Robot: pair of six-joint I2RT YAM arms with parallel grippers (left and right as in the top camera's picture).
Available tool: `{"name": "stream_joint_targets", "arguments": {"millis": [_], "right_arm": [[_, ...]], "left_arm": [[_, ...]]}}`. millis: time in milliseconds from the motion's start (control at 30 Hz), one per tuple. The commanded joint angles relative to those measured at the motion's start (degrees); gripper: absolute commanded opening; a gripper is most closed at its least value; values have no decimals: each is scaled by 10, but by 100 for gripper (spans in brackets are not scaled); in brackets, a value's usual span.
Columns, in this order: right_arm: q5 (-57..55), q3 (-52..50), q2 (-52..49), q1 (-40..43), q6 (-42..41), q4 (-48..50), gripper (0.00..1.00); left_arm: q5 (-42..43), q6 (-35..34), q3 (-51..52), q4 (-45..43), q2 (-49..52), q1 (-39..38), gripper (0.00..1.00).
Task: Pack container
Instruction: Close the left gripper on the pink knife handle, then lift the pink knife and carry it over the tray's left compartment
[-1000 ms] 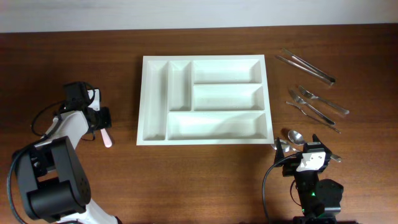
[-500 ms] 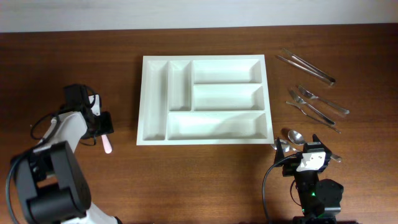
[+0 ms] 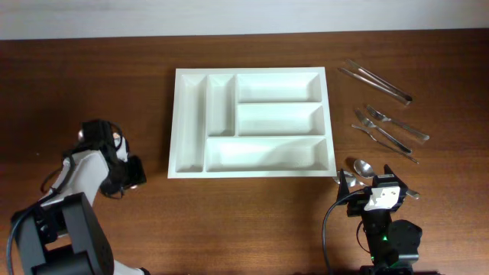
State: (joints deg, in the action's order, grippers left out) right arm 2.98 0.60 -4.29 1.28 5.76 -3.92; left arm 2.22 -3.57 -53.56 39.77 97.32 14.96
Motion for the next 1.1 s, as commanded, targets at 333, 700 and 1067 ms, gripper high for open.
{"name": "stream_joint_targets", "arguments": {"millis": [333,700,1067], "right_arm": [[-5,-3,0,-5,-7,-4,99],[-5,-3,0,-5,-7,-4,99],[-5,-3,0,-5,-7,-4,99]], "left_arm": [[10,-16,52,-64,-4,-2,52],[10,-16,57,-68,-4,-2,26],[11,-33,54,-90,-5,-2,15]]}}
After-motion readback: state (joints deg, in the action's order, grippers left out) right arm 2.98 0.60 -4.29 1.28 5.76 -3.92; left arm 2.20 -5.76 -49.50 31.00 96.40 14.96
